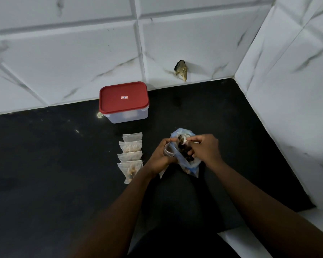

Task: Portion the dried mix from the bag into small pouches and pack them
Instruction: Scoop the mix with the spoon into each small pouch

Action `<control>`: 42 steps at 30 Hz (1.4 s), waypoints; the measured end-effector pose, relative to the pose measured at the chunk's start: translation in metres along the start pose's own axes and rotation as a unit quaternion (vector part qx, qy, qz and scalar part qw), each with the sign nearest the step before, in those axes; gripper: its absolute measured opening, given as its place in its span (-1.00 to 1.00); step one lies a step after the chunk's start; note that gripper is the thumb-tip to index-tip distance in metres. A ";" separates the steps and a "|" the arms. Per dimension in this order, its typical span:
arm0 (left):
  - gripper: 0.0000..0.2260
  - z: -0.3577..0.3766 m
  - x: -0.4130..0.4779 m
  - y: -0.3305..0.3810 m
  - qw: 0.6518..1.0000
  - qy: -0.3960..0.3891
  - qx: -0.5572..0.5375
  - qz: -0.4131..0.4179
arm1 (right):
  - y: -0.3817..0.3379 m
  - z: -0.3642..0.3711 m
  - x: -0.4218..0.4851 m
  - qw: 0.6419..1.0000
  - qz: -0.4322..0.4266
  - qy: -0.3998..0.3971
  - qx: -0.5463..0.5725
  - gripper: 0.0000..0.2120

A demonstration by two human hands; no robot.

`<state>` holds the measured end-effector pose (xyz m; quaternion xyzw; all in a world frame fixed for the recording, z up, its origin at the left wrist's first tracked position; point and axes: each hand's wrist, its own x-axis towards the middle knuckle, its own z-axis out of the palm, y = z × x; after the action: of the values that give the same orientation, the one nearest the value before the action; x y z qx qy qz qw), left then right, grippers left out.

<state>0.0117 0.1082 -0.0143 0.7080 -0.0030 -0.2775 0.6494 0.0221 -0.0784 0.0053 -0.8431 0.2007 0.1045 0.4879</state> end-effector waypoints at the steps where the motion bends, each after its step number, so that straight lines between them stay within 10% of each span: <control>1: -0.39 0.000 0.001 0.001 1.000 -0.002 0.000 0.001 | -0.003 -0.001 0.000 0.999 0.027 -0.011 0.040 -0.85; 8: -0.51 -0.006 0.002 0.002 1.000 -0.029 -0.003 0.004 | 0.002 -0.005 -0.002 0.973 0.120 -0.008 0.198 -0.89; 42: -0.39 0.000 -0.001 0.004 0.998 0.009 0.000 0.067 | 0.022 -0.045 -0.015 0.971 0.090 -0.079 0.205 -0.85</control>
<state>0.0124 0.1082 -0.0107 0.7088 -0.0450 -0.2267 0.6665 -0.0018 -0.1231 0.0164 -0.6929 0.2535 0.1713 0.6529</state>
